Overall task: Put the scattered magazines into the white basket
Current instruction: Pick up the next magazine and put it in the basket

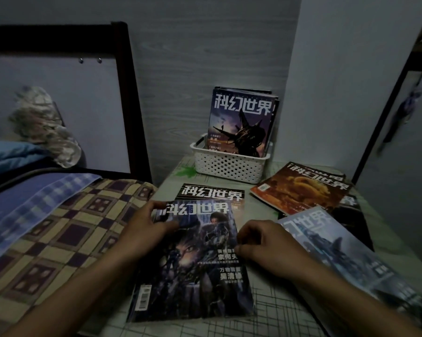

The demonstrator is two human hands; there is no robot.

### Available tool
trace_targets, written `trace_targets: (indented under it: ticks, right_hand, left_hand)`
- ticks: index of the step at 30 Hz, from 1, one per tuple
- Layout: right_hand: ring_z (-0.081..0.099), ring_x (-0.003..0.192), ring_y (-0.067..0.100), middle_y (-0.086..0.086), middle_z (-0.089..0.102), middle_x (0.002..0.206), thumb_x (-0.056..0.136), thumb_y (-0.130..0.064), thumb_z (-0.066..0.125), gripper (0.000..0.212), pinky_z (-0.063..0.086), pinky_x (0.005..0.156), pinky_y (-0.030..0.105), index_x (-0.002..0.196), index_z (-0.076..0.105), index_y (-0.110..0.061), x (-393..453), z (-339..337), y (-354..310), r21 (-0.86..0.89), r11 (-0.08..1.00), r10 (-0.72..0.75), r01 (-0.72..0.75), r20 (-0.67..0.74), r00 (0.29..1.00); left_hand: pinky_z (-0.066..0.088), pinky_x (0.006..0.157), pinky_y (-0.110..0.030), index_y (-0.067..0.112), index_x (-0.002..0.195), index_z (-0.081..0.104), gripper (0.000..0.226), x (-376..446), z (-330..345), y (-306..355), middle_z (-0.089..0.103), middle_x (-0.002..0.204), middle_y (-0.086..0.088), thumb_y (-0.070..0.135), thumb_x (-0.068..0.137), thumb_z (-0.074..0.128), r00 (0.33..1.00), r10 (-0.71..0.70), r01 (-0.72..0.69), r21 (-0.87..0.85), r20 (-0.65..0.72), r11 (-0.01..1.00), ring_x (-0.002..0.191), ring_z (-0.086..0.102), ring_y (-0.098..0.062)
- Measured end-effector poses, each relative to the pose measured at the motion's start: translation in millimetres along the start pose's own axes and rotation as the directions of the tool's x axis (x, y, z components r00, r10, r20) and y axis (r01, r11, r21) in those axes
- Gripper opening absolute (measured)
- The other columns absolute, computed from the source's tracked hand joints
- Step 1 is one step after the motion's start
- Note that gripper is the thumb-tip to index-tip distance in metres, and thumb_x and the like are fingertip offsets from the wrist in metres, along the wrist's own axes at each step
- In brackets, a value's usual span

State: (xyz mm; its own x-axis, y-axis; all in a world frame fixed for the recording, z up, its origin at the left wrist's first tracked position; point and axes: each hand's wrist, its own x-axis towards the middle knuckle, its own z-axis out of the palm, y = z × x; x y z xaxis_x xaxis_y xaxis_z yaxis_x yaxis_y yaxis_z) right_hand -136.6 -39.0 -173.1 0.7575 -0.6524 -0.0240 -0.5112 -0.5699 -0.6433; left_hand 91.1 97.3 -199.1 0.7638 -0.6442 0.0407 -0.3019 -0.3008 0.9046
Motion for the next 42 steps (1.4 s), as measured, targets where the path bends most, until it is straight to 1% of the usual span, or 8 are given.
trace_targets:
  ticks: [4,7,11,19,23,27,38,42]
  right_hand:
    - [0.07,0.078,0.01,-0.005,0.074,0.087,0.076,-0.03,0.079,0.019,0.059,0.076,0.036,0.091,0.067,-0.029,-7,5,-5,0.211,0.971,0.127,-0.114,-0.047,0.991]
    - [0.071,0.079,0.025,0.008,0.071,0.1,0.078,-0.012,0.078,0.037,0.06,0.068,0.04,0.109,0.061,-0.022,-8,6,-5,0.557,0.789,0.296,-0.26,0.027,0.955]
    - [0.07,0.091,0.033,0.018,0.067,0.114,0.084,0.004,0.067,0.05,0.061,0.071,0.044,0.127,0.048,-0.011,-4,7,-1,0.74,0.582,0.357,-0.335,0.138,0.924]
    - [0.058,0.046,0.017,0.007,0.073,0.072,0.094,-0.005,0.056,0.022,0.041,0.04,0.027,0.108,0.069,-0.017,15,-29,-7,0.679,0.678,0.282,-0.281,0.113,0.953]
    - [0.057,0.042,0.012,0.006,0.067,0.062,0.095,0.001,0.052,0.02,0.043,0.037,0.02,0.1,0.069,-0.009,70,-88,-37,0.652,0.758,0.194,0.002,-0.229,0.954]
    - [0.061,0.051,0.012,0.002,0.068,0.077,0.099,-0.008,0.05,0.022,0.051,0.044,0.022,0.094,0.067,-0.021,130,-142,-58,0.537,0.805,0.097,0.253,-0.539,0.837]
    - [0.07,0.088,0.025,0.006,0.073,0.1,0.092,-0.016,0.065,0.01,0.059,0.082,0.044,0.099,0.072,-0.015,242,-117,31,0.327,0.939,0.129,0.102,-0.614,0.779]
    - [0.068,0.077,0.022,0.0,0.068,0.078,0.086,-0.024,0.072,0.016,0.044,0.066,0.027,0.072,0.066,-0.022,257,-99,52,0.165,0.986,0.134,-0.028,-0.679,0.722]
  left_hand:
    - [0.043,0.059,-0.02,0.048,0.1,0.056,0.039,-2,-1,3,0.051,0.116,0.013,0.029,0.075,0.08,1.0,-0.002,0.003,-0.112,0.002,0.994,0.084,0.051,0.005]
    - [0.049,0.062,-0.028,0.033,0.118,0.059,0.055,3,-5,12,0.059,0.123,0.005,0.011,0.073,0.081,0.996,-0.053,0.017,-0.415,-0.077,0.91,0.095,0.06,-0.009]
    - [0.061,0.063,-0.036,0.031,0.124,0.061,0.053,-6,0,5,0.077,0.102,-0.003,-0.002,0.082,0.066,0.939,-0.079,0.196,-0.333,0.334,0.922,0.088,0.074,-0.026]
    - [0.058,0.074,-0.029,0.033,0.132,0.056,0.06,9,2,17,0.072,0.117,-0.004,0.0,0.084,0.065,0.953,0.226,-0.09,-0.525,0.201,0.846,0.103,0.07,-0.025]
    - [0.052,0.093,-0.027,0.035,0.138,0.047,0.053,58,10,94,0.068,0.123,0.014,0.005,0.095,0.056,0.9,0.435,-0.398,-0.331,0.041,0.855,0.114,0.062,-0.005]
    - [0.041,0.109,-0.044,0.024,0.142,0.041,0.045,136,14,178,0.054,0.14,-0.001,0.013,0.098,0.046,0.815,0.574,-0.579,-0.095,-0.074,0.81,0.128,0.049,-0.017]
    - [0.05,0.094,-0.047,0.024,0.122,0.059,0.027,240,91,127,0.066,0.119,-0.007,0.02,0.096,0.054,0.903,0.403,-0.385,0.14,-0.146,0.912,0.109,0.06,-0.031]
    - [0.053,0.084,-0.039,0.024,0.106,0.06,0.016,259,97,99,0.066,0.094,0.001,0.025,0.091,0.065,0.926,0.329,-0.303,0.152,-0.187,0.941,0.093,0.062,-0.024]
